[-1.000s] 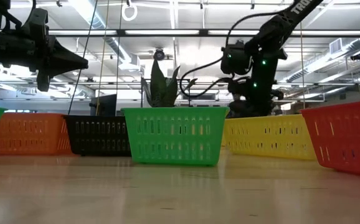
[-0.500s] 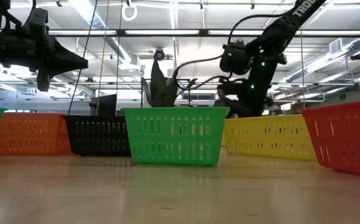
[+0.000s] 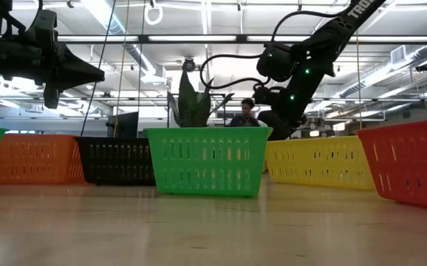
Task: Stack baskets by color
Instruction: Adjust the top blue bin
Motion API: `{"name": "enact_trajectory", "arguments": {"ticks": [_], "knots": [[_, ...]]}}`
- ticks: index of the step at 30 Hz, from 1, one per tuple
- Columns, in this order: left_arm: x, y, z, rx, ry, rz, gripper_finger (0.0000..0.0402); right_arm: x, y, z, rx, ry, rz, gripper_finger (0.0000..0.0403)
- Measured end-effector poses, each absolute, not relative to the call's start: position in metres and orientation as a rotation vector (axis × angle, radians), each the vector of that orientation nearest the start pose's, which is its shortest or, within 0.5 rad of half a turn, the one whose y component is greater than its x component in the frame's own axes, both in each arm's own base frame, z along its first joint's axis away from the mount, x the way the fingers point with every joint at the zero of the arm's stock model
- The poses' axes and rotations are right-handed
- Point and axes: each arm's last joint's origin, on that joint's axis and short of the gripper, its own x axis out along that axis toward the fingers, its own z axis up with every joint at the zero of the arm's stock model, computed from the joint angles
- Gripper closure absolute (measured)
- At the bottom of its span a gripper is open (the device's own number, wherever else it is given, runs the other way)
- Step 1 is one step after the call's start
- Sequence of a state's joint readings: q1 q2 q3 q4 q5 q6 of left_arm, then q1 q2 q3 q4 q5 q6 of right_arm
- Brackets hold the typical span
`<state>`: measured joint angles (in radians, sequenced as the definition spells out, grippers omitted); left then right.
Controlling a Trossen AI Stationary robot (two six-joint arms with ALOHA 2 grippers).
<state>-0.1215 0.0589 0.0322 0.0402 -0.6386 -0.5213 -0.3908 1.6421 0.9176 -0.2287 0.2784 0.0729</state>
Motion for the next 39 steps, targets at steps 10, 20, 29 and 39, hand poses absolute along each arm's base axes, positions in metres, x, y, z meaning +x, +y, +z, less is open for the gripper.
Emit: {"name": "enact_trajectory", "arguments": {"ticks": [10,20,29,39], "knots": [[0.095,0.006,0.174,-0.515,-0.147,0.502,0.0361,0.294,-0.121,0.171,-0.002,0.984,-0.512,0.0379],[0.095,0.006,0.174,-0.515,-0.148,0.502,0.0369,0.298,-0.111,0.171,-0.19,1.021,-0.4,0.0359],[0.095,0.006,0.174,-0.515,-0.148,0.502,0.0362,0.299,-0.107,0.171,-0.28,1.046,-0.363,0.0326],[0.095,0.006,0.174,-0.515,-0.148,0.502,0.0372,0.303,-0.085,0.173,-0.285,1.046,-0.447,0.0242]]}}
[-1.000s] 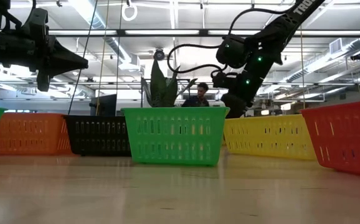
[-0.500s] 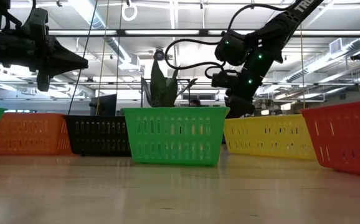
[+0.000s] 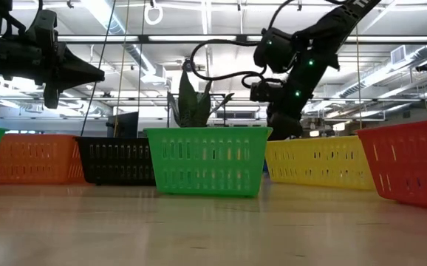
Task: Stack baskets by color
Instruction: Adjust the top blue bin
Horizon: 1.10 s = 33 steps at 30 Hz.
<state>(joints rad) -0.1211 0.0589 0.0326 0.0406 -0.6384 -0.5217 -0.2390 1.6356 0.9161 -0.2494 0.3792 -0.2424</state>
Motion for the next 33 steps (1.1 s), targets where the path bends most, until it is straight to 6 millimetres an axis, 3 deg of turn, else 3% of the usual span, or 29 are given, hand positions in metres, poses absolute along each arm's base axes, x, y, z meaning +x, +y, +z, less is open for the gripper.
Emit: {"name": "enact_trajectory", "arguments": {"ticks": [4,9,15,23,33], "knots": [[0.095,0.006,0.174,-0.516,-0.149,0.502,0.0368,0.301,-0.078,0.182,-0.241,1.009,-0.412,0.0224],[0.095,0.006,0.174,-0.516,-0.149,0.501,0.0363,0.293,-0.075,0.207,-0.146,0.905,-0.45,0.0229],[0.095,0.006,0.174,-0.516,-0.149,0.501,0.0363,0.27,-0.085,0.235,0.166,0.748,-0.75,0.0274],[0.095,0.006,0.174,-0.514,-0.149,0.502,0.037,0.25,-0.092,0.219,0.287,0.9,-0.98,0.0394],[0.095,0.006,0.174,-0.514,-0.148,0.502,0.0364,0.228,-0.107,0.191,0.293,1.131,-1.268,0.0398]]}}
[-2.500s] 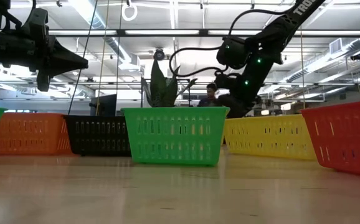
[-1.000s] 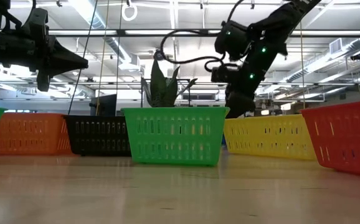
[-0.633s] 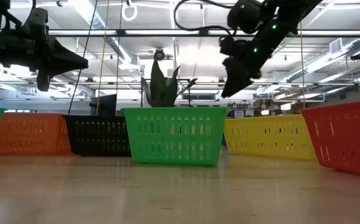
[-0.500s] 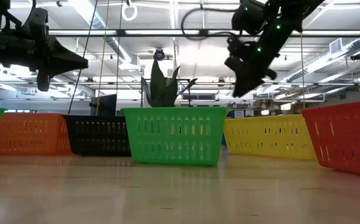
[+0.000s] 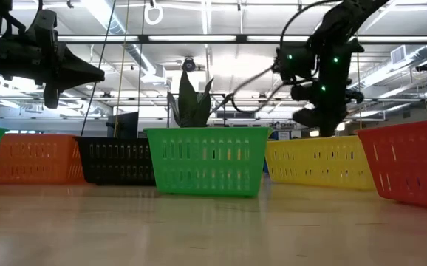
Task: Stack baskets by color
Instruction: Adjust the top blue bin
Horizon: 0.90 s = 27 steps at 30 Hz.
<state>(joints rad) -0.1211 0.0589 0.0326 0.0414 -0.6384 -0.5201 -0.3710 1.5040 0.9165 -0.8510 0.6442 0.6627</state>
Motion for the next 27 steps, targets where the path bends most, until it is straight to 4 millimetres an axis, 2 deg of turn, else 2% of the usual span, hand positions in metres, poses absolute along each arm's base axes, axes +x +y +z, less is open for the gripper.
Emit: {"name": "enact_trajectory", "arguments": {"ticks": [4,8,15,27], "knots": [[0.095,0.006,0.174,-0.514,-0.148,0.502,0.0363,0.225,-0.112,0.189,0.32,1.144,-1.277,0.04],[0.095,0.006,0.174,-0.514,-0.148,0.502,0.0362,0.225,-0.116,0.183,0.375,1.147,-1.198,0.04],[0.095,0.006,0.174,-0.513,-0.147,0.503,0.037,0.227,-0.132,0.175,0.395,1.041,-1.16,0.0401],[0.095,0.006,0.174,-0.513,-0.148,0.502,0.0363,0.226,-0.16,0.176,0.362,0.875,-1.189,0.0402]]}}
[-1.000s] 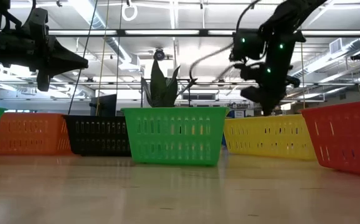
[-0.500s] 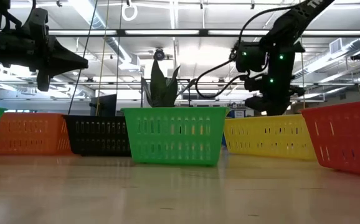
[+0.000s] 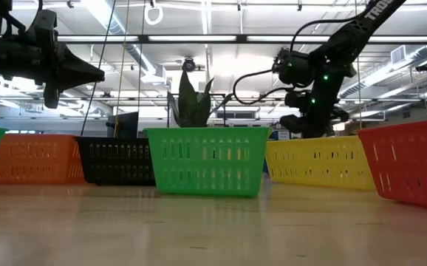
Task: Stack baskets by color
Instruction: Adjust the top blue bin
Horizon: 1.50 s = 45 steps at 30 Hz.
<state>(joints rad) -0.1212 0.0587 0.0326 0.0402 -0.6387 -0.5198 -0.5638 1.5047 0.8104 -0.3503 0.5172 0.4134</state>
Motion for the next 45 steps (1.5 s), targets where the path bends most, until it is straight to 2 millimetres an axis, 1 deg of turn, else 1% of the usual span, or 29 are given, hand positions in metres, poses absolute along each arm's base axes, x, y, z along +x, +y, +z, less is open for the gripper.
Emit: {"name": "enact_trajectory", "arguments": {"ticks": [6,8,10,12,15,19,22,26,30,36,42,45], "knots": [[0.095,0.006,0.174,-0.514,-0.148,0.502,0.0367,0.23,-0.163,0.18,0.314,0.824,-1.186,0.0402],[0.095,0.006,0.174,-0.514,-0.147,0.502,0.0369,0.229,-0.165,0.182,0.259,0.817,-1.225,0.0402],[0.095,0.006,0.174,-0.514,-0.148,0.502,0.0369,0.225,-0.163,0.187,0.242,0.826,-1.257,0.0402],[0.095,0.006,0.174,-0.514,-0.147,0.502,0.0367,0.221,-0.161,0.194,0.27,0.837,-1.274,0.0402],[0.095,0.006,0.174,-0.514,-0.148,0.502,0.0363,0.213,-0.153,0.195,0.356,0.904,-1.255,0.0402],[0.095,0.006,0.174,-0.515,-0.148,0.502,0.0361,0.207,-0.147,0.189,0.456,1.001,-1.195,0.0402],[0.095,0.006,0.174,-0.515,-0.148,0.502,0.0365,0.208,-0.144,0.178,0.524,1.033,-1.123,0.0402],[0.095,0.006,0.174,-0.515,-0.148,0.502,0.0369,0.214,-0.146,0.162,0.57,1.001,-1.05,0.0402],[0.095,0.006,0.174,-0.515,-0.148,0.502,0.0366,0.22,-0.149,0.15,0.566,0.933,-1.023,0.0402],[0.095,0.006,0.174,-0.515,-0.148,0.502,0.0362,0.226,-0.157,0.147,0.565,0.859,-1.008,0.0402],[0.095,0.006,0.174,-0.515,-0.148,0.502,0.0369,0.225,-0.168,0.151,0.513,0.783,-1.088,0.0402],[0.095,0.006,0.174,-0.515,-0.148,0.502,0.0371,0.224,-0.172,0.153,0.498,0.763,-1.102,0.0401]]}}
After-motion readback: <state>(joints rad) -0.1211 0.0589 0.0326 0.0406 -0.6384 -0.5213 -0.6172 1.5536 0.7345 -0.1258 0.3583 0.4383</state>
